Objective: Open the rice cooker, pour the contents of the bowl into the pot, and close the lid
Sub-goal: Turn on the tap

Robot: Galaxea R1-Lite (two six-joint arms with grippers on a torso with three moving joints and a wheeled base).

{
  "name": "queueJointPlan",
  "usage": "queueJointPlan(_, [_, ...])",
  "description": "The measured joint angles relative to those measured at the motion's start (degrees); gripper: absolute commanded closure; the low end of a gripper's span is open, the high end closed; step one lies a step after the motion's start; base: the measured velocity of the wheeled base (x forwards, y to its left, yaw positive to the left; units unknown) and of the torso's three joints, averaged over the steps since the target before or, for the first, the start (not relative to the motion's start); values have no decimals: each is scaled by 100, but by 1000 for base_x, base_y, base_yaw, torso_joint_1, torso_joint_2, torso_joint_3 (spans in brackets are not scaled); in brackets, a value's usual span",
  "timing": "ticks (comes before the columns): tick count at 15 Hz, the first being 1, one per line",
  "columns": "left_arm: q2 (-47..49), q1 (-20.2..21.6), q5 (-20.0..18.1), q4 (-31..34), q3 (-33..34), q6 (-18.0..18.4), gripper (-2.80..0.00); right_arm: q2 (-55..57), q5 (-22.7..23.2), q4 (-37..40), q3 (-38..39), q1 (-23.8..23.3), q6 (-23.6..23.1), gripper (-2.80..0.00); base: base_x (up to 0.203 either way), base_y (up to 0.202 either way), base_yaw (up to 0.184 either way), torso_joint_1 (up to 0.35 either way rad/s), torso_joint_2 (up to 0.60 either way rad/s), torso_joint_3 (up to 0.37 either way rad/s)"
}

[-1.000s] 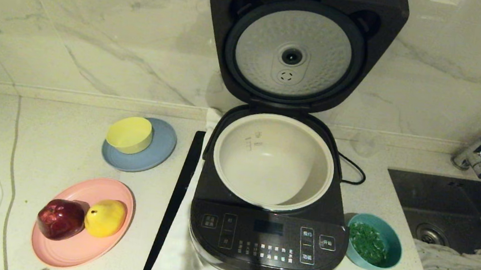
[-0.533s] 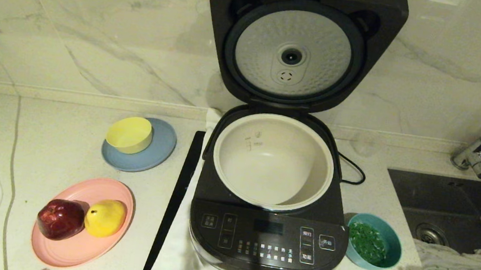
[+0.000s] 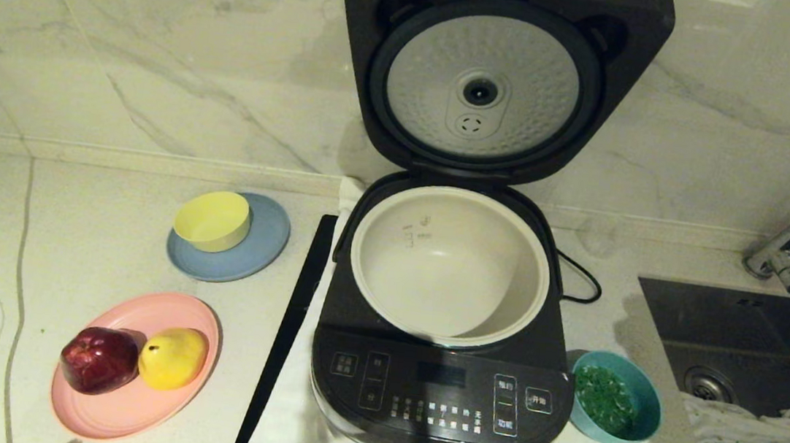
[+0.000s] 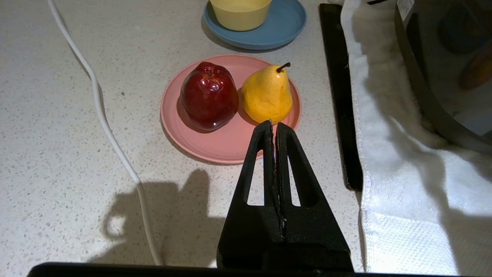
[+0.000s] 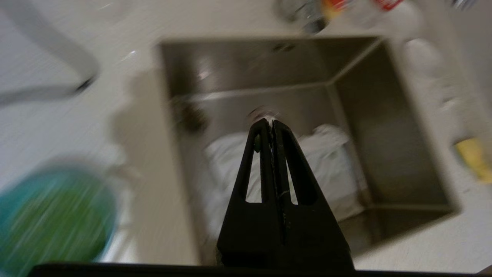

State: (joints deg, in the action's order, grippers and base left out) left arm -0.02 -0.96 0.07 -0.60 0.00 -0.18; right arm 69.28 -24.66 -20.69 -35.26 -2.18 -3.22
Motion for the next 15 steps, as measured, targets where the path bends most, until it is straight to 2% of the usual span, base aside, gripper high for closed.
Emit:
queueJointPlan(3, [0, 0, 0, 0, 0, -2, 0, 1291, -312, -960, -578, -281, -286, 0, 0, 0, 0, 0, 0, 0])
queueJointPlan(10, [0, 0, 2, 0, 0, -2, 0, 3418, -361, -2951, -1478, -1022, -1095, 0, 0, 0, 0, 0, 0, 0])
queueJointPlan(15, [0, 0, 0, 0, 0, 2, 0, 4286, -322, -3082, -2399, -1232, -1234, 0, 0, 0, 0, 0, 0, 0])
